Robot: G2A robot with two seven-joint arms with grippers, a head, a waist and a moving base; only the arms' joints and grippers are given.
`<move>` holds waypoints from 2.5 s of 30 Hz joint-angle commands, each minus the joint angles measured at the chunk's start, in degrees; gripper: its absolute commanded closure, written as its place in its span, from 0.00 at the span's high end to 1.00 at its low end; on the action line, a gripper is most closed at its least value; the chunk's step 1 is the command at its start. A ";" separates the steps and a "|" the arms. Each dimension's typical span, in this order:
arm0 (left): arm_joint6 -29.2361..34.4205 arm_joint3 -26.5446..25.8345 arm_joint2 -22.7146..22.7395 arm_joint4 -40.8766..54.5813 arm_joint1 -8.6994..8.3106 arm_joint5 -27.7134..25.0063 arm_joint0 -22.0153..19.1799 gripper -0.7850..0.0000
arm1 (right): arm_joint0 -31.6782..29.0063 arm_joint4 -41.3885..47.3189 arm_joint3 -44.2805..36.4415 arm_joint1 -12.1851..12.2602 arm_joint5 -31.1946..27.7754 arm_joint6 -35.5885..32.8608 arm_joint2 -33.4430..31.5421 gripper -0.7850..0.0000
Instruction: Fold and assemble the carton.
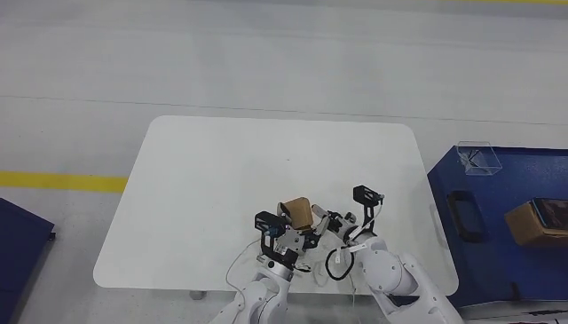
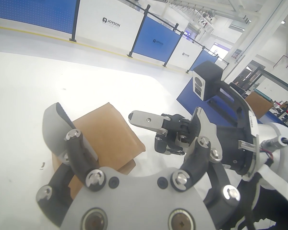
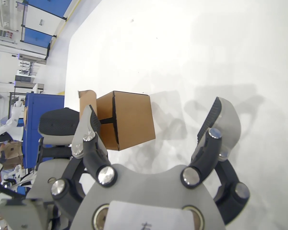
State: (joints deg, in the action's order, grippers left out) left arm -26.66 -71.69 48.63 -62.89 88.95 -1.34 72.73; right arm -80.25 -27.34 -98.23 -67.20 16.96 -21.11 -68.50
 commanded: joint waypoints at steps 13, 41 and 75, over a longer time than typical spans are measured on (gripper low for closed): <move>-0.14 0.88 -0.03 -0.16 0.57 0.06 0.14 1.00 | 2.17 -5.68 2.64 -0.92 2.51 1.05 3.63 1.00; -5.76 -5.42 2.58 1.64 0.89 -1.19 3.19 1.00 | 0.63 -9.27 1.44 -1.81 2.38 1.70 3.88 1.00; 35.66 -20.78 22.11 32.23 -1.09 19.26 5.57 1.00 | -1.53 -7.86 1.76 -2.98 5.97 7.19 2.06 1.00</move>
State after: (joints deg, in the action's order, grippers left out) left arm 4.82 -92.70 69.56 -30.99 88.14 16.89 78.60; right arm -81.78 -35.12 -96.50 -70.12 22.93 -14.04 -66.59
